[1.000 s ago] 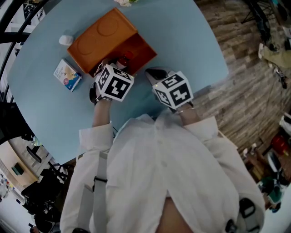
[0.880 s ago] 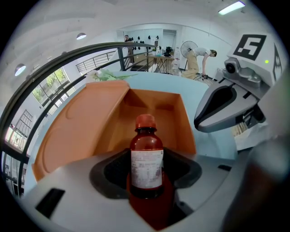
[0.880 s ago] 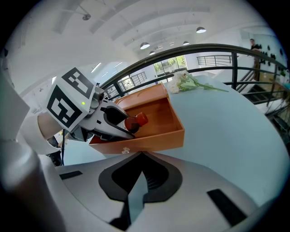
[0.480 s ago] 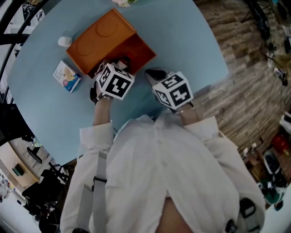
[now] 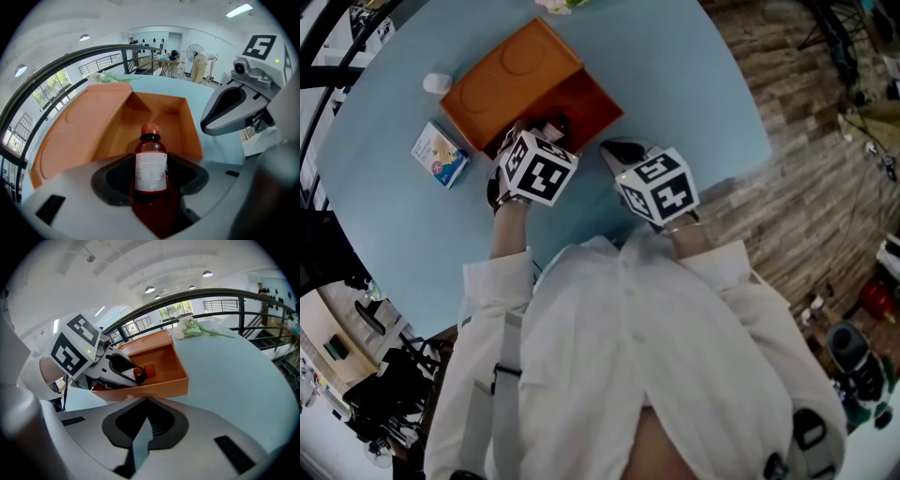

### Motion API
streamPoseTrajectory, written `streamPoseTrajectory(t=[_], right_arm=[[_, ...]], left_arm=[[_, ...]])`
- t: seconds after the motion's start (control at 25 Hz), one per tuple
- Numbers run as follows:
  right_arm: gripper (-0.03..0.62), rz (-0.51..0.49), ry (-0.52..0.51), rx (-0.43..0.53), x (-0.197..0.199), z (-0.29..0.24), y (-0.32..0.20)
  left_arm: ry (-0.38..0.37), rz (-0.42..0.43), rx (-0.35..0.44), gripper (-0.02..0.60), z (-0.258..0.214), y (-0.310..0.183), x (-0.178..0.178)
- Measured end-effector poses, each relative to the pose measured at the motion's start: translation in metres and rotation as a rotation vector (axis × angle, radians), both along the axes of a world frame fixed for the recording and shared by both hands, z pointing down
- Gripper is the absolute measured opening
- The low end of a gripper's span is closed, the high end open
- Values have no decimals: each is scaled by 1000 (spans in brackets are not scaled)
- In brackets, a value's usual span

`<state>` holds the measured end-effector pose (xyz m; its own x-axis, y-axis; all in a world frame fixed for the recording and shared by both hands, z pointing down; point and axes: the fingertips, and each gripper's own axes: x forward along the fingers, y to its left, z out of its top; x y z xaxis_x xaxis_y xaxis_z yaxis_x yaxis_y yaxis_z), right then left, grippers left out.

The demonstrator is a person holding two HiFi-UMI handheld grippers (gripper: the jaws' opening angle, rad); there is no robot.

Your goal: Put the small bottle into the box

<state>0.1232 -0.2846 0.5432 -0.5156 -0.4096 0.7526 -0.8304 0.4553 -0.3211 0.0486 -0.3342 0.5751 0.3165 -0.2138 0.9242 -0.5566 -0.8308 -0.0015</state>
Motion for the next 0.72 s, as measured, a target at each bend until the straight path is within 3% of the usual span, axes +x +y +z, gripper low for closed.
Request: streamPoseTrajectory(t=[0.72], right_arm=[[3, -5, -5, 39, -3, -15, 10]], left_arm=[[-1, 14, 54, 219, -26, 12, -8]])
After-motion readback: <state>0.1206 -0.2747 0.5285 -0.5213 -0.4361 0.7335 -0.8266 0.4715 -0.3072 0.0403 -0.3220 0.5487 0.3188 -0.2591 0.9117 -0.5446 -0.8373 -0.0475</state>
